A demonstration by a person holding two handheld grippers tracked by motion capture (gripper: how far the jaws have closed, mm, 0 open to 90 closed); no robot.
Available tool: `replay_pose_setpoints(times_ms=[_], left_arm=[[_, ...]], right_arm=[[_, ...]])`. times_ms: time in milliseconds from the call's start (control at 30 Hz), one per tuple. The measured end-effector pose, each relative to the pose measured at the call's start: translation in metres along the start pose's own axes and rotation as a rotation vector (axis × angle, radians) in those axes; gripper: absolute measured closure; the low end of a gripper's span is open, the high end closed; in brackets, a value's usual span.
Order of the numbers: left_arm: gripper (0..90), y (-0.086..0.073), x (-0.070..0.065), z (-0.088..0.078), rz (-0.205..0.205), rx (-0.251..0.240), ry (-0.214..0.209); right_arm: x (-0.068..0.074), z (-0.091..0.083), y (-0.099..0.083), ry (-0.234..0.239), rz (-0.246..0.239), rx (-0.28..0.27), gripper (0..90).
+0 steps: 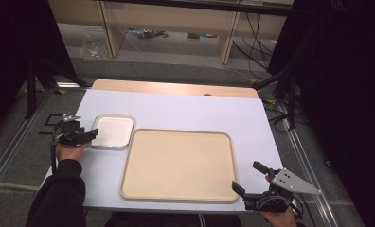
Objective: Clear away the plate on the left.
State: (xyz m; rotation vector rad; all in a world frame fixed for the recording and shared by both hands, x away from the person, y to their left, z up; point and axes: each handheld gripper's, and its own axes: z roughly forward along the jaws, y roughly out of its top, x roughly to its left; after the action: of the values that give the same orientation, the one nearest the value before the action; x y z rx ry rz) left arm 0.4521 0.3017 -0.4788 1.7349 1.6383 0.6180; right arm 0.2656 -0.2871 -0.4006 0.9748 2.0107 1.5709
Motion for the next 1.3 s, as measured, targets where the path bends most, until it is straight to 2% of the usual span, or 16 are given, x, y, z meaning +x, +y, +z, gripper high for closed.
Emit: replay_pose_setpoints(times_ms=[67, 133, 233, 333, 500, 600, 633, 667, 700, 767, 800, 933, 967, 1033, 1100, 1300], left_arm=[[50.7, -0.001, 0.000, 0.004, 0.006, 0.028, -0.004], [52.4, 0.000, -0.001, 0.005, 0.000, 0.036, 0.004], [62.8, 0.000, 0.001, 0.008, 0.000, 0.036, 0.004], [68.0, 0.000, 0.005, 0.014, -0.029, 0.056, -0.002], [76.3, 0.000, 0.008, 0.019, -0.043, 0.067, -0.018], [78.5, 0.001, 0.009, 0.020, -0.043, 0.068, -0.037], [79.8, 0.001, 0.010, 0.020, -0.068, 0.071, -0.038], [80.6, 0.002, 0.011, 0.021, -0.061, 0.069, -0.046], [81.9, 0.002, 0.012, 0.021, -0.076, 0.068, -0.045], [83.5, 0.002, 0.013, 0.021, -0.076, 0.064, -0.052], [83.5, 0.002, 0.013, 0.022, -0.104, 0.060, -0.058], [85.6, 0.001, 0.015, 0.023, -0.122, 0.051, -0.066], [85.9, 0.001, 0.015, 0.023, -0.149, 0.050, -0.070], [86.2, 0.001, 0.017, 0.023, -0.142, 0.049, -0.079], [86.6, 0.000, 0.016, 0.023, -0.190, 0.040, -0.086], [87.9, 0.002, 0.017, 0.019, -0.210, 0.016, -0.093]], right_arm=[[0.000, 0.000, 0.000, 0.000, 0.000, 0.001, 2.0], [0.000, 0.000, 0.000, 0.001, 0.000, 0.000, 2.0], [0.000, 0.000, 0.000, -0.002, -0.001, 0.000, 2.0], [0.000, 0.000, 0.000, 0.000, -0.002, 0.005, 2.1], [0.000, 0.000, 0.000, 0.003, -0.001, 0.003, 2.2], [0.000, 0.000, 0.000, 0.003, -0.002, 0.004, 2.3], [0.001, 0.001, 0.000, 0.003, -0.002, 0.000, 2.3], [0.001, 0.001, 0.000, 0.006, -0.005, 0.003, 2.3], [0.001, 0.001, 0.000, 0.007, -0.004, 0.006, 2.3], [0.001, 0.001, 0.000, 0.003, -0.002, -0.001, 2.3], [0.001, 0.001, 0.000, 0.003, -0.002, -0.001, 2.3], [0.000, 0.000, 0.000, 0.002, -0.003, 0.004, 2.2], [0.000, 0.000, 0.000, 0.002, -0.002, 0.003, 2.3], [0.000, 0.000, 0.000, 0.001, -0.003, 0.004, 2.2], [0.000, 0.000, 0.000, 0.000, -0.003, 0.005, 2.2], [0.000, 0.000, 0.000, -0.003, -0.004, 0.003, 2.3]])
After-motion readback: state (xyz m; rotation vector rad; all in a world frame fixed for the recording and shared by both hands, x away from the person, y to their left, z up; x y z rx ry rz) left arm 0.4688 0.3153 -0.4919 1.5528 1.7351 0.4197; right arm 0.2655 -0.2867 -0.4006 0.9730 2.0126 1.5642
